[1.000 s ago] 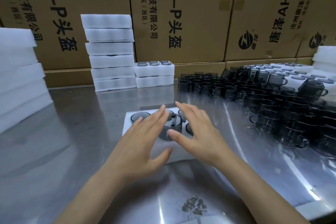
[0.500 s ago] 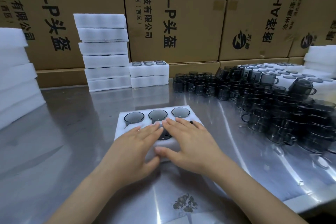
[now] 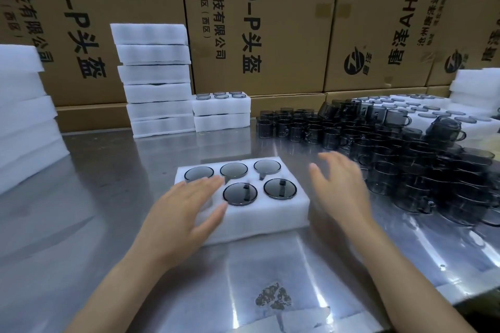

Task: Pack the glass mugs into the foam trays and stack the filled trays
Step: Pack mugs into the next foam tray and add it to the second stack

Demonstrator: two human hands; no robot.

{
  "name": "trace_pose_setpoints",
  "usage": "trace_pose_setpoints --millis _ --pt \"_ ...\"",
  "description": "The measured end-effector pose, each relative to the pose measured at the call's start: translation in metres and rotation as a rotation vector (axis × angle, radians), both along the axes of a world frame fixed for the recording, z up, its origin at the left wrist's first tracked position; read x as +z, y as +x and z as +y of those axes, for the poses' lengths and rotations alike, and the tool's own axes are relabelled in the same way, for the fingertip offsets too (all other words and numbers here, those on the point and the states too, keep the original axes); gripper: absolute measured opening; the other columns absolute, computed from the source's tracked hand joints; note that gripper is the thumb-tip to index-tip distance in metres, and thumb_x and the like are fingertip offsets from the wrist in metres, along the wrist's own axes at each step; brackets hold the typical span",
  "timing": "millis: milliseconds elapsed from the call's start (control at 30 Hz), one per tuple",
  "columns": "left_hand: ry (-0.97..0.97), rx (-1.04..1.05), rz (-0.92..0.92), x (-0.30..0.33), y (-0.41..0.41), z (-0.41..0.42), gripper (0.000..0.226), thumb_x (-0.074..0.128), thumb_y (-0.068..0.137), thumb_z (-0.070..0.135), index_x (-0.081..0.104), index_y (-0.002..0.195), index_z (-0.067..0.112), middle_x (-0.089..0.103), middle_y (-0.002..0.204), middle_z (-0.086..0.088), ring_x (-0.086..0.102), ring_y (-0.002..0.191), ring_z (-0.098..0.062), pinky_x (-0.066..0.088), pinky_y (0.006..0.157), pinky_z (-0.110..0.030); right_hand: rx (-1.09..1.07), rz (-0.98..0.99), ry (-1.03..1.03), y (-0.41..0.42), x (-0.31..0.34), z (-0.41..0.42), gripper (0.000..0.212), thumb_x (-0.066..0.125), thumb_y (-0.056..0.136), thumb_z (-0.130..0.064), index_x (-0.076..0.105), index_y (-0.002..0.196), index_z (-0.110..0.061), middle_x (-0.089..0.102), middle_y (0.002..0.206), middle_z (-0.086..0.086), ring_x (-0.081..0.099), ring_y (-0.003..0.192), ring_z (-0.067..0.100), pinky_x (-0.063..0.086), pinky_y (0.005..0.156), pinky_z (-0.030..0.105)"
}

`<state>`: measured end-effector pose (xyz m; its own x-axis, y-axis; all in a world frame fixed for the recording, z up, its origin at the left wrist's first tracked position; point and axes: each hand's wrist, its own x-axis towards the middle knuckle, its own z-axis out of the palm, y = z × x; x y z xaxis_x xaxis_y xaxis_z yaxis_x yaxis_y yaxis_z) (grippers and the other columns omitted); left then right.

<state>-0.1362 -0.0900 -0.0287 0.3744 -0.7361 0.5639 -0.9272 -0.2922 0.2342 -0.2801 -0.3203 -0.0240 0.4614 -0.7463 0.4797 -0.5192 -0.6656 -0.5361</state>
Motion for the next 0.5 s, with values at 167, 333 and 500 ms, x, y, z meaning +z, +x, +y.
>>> trace_pose_setpoints --millis 167,333,500 --pt "-0.031 0.084 0.144 -0.003 0.011 0.002 0.057 0.031 0.085 0.058 0.052 0.132 0.034 0.039 0.13 0.033 0.04 0.128 0.002 0.027 0.102 -0.018 -0.277 0.171 0.016 -0.015 -0.007 -0.033 0.046 0.054 0.09 -0.029 0.049 0.133 -0.013 0.02 0.154 0.017 0.017 0.136 0.038 0.02 0.11 0.05" --pt "0.009 0.047 0.145 -0.003 0.007 -0.001 0.056 0.029 0.088 0.061 0.053 0.131 0.036 0.037 0.128 0.033 0.036 0.128 0.006 0.021 0.105 -0.016 -0.371 0.339 0.062 -0.015 -0.011 -0.042 0.052 0.054 0.088 -0.034 0.047 0.133 -0.009 0.027 0.15 0.02 0.016 0.137 0.042 0.006 0.114 0.05" --pt "0.03 0.042 0.156 -0.001 0.006 0.0 0.059 0.029 0.083 0.057 0.053 0.132 0.034 0.04 0.132 0.029 0.036 0.131 0.001 0.021 0.108 -0.018 -0.336 0.382 0.016 -0.014 -0.012 -0.038 0.048 0.051 0.088 -0.034 0.048 0.132 -0.014 0.034 0.148 0.013 0.022 0.136 0.035 0.003 0.112 0.055"
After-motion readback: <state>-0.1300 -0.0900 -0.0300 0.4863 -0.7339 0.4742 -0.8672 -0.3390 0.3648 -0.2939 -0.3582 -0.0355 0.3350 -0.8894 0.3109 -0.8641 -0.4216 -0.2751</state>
